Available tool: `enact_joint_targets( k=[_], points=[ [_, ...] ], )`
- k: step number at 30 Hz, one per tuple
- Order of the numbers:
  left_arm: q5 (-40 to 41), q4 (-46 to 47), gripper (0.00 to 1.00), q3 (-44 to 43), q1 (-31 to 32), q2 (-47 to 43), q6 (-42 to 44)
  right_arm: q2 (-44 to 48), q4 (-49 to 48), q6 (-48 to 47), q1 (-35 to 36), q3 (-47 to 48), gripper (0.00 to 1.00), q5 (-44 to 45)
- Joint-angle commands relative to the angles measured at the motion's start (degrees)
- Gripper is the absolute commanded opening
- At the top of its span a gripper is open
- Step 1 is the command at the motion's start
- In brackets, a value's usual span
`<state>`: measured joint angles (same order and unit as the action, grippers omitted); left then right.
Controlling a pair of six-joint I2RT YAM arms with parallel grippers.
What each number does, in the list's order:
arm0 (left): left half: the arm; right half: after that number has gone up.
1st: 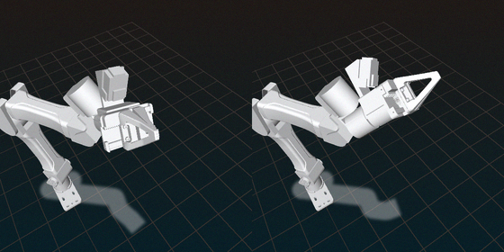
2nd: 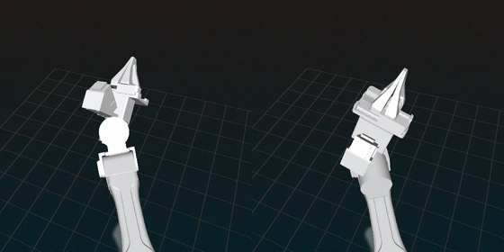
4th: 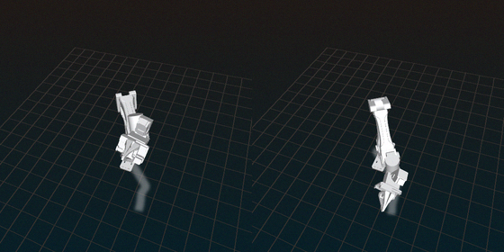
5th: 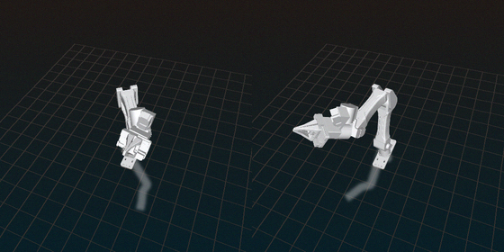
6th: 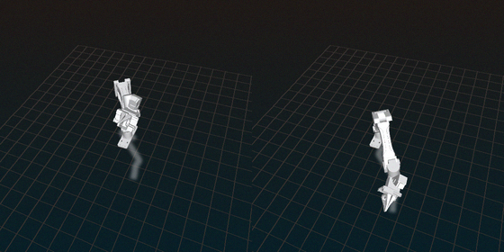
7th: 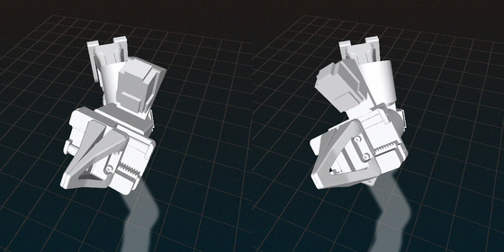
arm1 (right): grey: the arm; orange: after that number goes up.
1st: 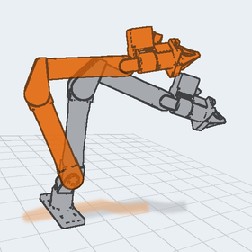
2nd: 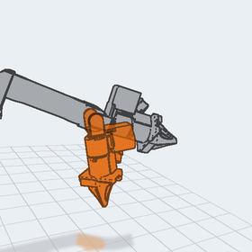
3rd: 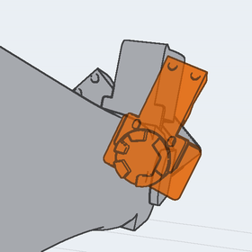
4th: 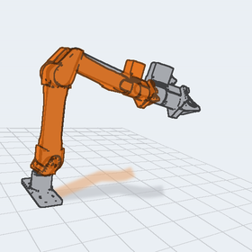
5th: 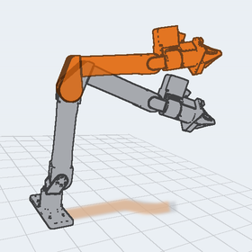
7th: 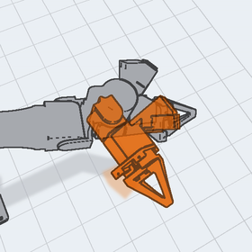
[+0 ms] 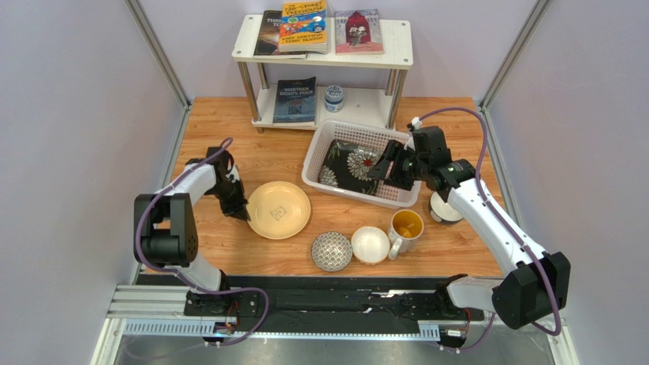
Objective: Place the mixed dishes into the plastic bin
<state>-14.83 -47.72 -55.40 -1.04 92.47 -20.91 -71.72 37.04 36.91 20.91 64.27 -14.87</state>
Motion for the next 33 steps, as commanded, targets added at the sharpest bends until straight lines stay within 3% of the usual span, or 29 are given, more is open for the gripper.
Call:
enact_joint_targets(
  k=[1, 9, 15, 20, 33],
  points=[
    [3.58, -2.99, 0.0, -2.26, -2.91, -4.4, 0.87, -1.13, -6.09, 2.29, 4.92, -0.99, 0.63, -1.65],
    [-2.38, -0.36, 0.0, 1.16, -10.29, -3.96, -0.62, -14.56, -14.26, 7.56, 21.87, 2.61, 0.66, 1.25],
    [-2.84, -0.52, 0.0, 1.61, -12.14, -2.82, -0.28, -30.74, -15.51, 8.36, 31.11, 14.09, 0.68, 2.82],
    [-2.75, -1.05, 0.0, 1.34, -12.5, -3.78, 0.16, -39.62, -16.2, 10.64, 34.46, 19.4, 0.68, 4.32],
    [-4.33, -0.35, 0.0, 1.96, -12.5, -4.92, 0.34, -47.1, -11.99, 14.51, 34.82, 24.5, 0.67, 8.02]
  ],
)
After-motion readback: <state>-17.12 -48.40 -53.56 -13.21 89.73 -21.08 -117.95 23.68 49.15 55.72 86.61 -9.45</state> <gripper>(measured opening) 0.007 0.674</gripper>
